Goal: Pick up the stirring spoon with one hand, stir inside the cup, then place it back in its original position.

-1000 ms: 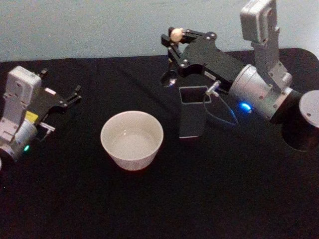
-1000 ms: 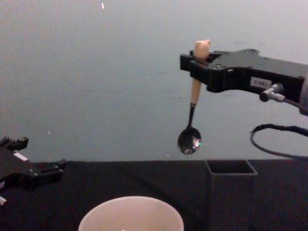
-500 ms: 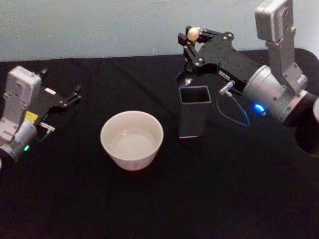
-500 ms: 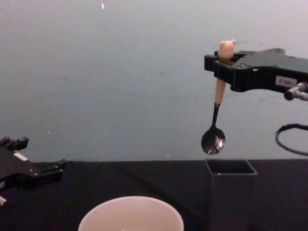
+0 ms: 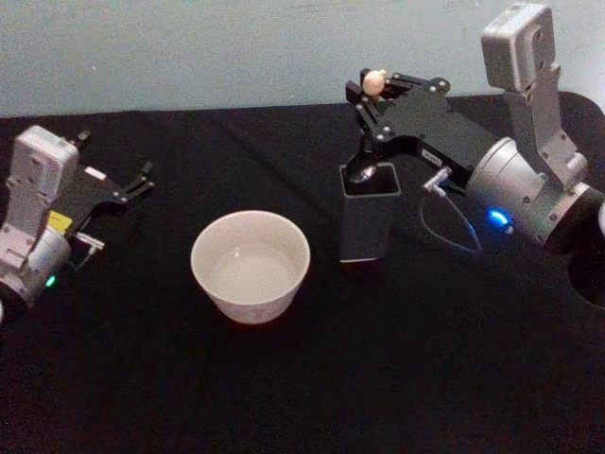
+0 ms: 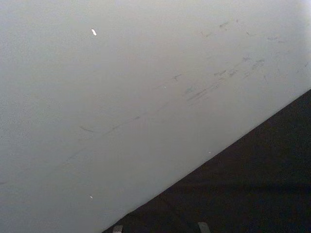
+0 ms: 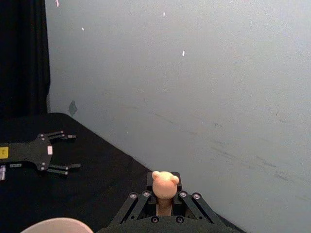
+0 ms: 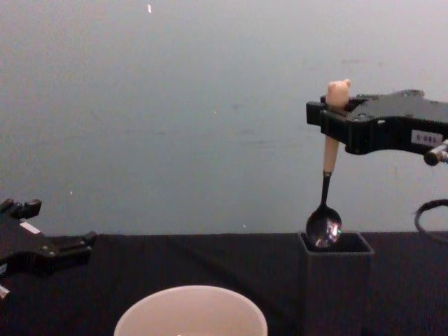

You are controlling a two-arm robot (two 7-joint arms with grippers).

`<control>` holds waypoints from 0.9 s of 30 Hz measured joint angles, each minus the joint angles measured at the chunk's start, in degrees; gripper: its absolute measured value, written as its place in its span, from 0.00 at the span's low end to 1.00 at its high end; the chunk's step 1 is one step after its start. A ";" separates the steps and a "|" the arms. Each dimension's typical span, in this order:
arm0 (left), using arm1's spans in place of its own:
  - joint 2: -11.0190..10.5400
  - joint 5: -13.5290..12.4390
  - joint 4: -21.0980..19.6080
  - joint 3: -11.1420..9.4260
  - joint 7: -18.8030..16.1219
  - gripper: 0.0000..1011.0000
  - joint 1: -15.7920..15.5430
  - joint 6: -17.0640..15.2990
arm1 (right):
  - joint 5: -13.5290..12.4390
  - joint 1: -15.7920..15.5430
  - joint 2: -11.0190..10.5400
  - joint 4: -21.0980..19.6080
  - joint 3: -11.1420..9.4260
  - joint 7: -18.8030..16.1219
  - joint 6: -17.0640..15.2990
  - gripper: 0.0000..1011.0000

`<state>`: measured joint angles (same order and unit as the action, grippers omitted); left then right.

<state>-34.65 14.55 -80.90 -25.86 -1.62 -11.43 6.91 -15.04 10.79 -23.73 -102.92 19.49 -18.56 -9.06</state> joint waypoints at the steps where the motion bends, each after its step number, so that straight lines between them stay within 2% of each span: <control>1: 0.00 0.00 0.00 0.00 0.00 0.99 0.00 0.00 | 0.04 -0.15 0.01 -0.01 -0.05 0.00 -0.22 0.16; 13: 0.00 0.00 0.00 0.00 0.00 0.99 0.00 0.00 | 0.63 -1.30 0.79 0.88 -0.18 0.78 -2.30 0.16; 27: 0.00 0.00 0.00 0.00 0.00 0.99 0.00 0.00 | 0.93 -2.34 3.31 4.57 -0.57 2.33 -4.79 0.16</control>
<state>-34.64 14.55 -80.90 -25.86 -1.62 -11.43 6.91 -14.11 8.44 -20.42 -98.35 18.92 -16.24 -13.86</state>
